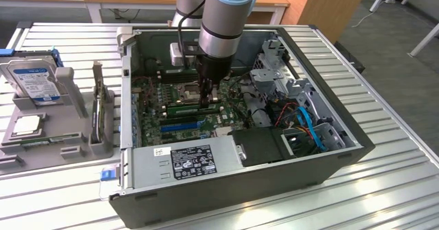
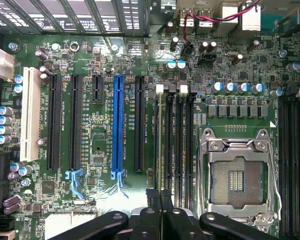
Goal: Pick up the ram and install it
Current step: 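Insert the ram into the slot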
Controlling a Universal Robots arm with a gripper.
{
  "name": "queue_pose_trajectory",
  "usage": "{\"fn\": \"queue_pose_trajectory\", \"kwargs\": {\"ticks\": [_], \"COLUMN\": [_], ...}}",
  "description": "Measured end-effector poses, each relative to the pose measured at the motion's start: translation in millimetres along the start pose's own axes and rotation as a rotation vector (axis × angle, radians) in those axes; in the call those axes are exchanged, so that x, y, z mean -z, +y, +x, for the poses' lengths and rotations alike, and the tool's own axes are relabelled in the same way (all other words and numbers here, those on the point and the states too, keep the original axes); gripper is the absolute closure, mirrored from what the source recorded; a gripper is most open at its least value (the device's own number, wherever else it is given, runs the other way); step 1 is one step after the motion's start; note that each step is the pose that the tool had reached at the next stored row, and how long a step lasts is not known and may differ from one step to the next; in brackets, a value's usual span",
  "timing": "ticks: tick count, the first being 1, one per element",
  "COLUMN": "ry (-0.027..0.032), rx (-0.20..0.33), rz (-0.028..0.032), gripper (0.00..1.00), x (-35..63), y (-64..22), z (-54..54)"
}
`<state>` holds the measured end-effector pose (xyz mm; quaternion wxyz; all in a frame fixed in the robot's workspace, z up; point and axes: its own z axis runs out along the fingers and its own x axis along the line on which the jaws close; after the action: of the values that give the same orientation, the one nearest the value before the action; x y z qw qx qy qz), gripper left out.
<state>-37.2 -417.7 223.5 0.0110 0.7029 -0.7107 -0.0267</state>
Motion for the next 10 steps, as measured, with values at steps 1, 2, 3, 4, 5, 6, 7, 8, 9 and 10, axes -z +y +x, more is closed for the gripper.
{"fn": "queue_pose_trajectory", "kwargs": {"ticks": [1,2,3,4,5,6,7,8,9,10], "ry": [-0.0001,-0.0002,-0.0002,-0.0002,-0.0002,-0.0002,-0.0002,-0.0002,-0.0003,-0.0003], "rx": [0.000,0.000,0.000,0.000,0.000,0.000,0.000,0.000,0.000,0.000], "rz": [0.0000,0.0000,0.0001,0.0001,0.0000,0.0001,0.0001,0.0001,0.0003,0.0003], "gripper": [0.89,0.89,0.89,0.89,0.89,0.89,0.89,0.89,0.87,0.82], "x": [0.0,-0.1,-0.1,-0.1,-0.1,-0.1,-0.1,-0.1,-0.1,-0.2], "y": [0.0,0.0,0.0,0.0,0.0,0.0,0.0,0.0,0.0,0.0], "z": [0.0,0.0,0.0,0.0,0.0,0.0,0.0,0.0,0.0,0.0]}}
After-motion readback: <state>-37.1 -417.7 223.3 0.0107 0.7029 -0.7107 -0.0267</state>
